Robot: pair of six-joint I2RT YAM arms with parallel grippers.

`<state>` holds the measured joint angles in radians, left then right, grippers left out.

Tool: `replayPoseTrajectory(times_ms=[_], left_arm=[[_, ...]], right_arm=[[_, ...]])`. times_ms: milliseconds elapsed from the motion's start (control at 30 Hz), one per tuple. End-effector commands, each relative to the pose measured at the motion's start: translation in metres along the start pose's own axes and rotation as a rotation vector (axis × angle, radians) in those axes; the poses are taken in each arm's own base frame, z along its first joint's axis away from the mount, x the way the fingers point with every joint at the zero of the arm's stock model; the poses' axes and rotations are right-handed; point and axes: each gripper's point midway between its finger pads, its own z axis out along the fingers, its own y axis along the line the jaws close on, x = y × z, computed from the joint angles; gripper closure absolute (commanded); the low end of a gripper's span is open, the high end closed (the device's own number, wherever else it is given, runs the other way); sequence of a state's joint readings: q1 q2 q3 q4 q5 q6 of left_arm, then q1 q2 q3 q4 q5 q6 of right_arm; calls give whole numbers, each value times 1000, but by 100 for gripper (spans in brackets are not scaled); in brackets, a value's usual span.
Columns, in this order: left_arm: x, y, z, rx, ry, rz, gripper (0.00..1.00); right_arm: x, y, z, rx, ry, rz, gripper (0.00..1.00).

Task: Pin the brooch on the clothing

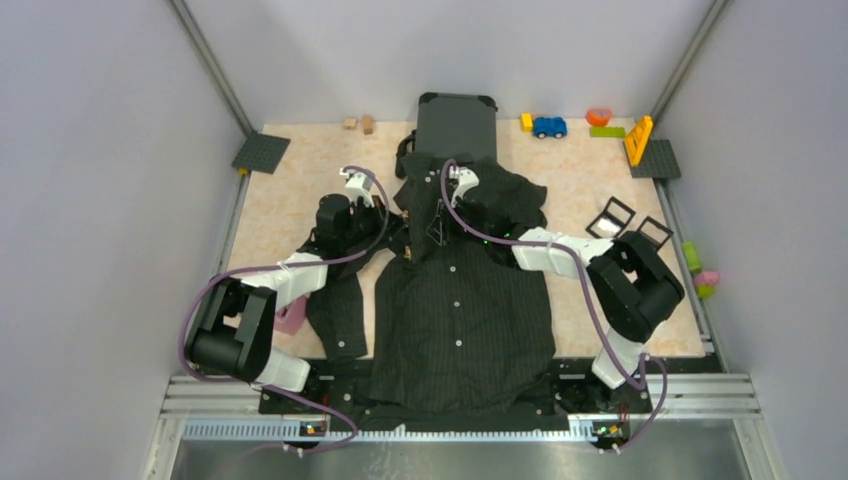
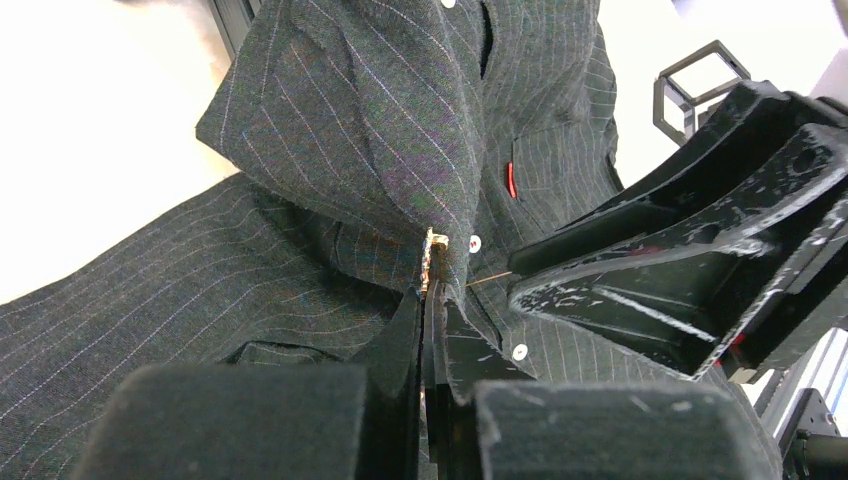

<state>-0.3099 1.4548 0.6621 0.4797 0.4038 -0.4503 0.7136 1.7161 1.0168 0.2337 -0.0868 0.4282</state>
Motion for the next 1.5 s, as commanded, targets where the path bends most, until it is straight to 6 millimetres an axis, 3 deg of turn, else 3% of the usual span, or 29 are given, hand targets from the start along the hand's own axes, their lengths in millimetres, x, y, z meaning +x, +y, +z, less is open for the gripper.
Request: replayPoseTrajectory(times_ms=[0,500,1467], left_arm=[[-24,-14,-2,55,-70,50,100],[-25,-18,-3,78,-68,50,100],[-12,-28,-8,137,-10,65,100]], right_arm=[[-37,33,8,-128,-92,-9,74],[-36,44,25,-197,-71,-12,82],[-53,55,10,-245,-142,-36,89]])
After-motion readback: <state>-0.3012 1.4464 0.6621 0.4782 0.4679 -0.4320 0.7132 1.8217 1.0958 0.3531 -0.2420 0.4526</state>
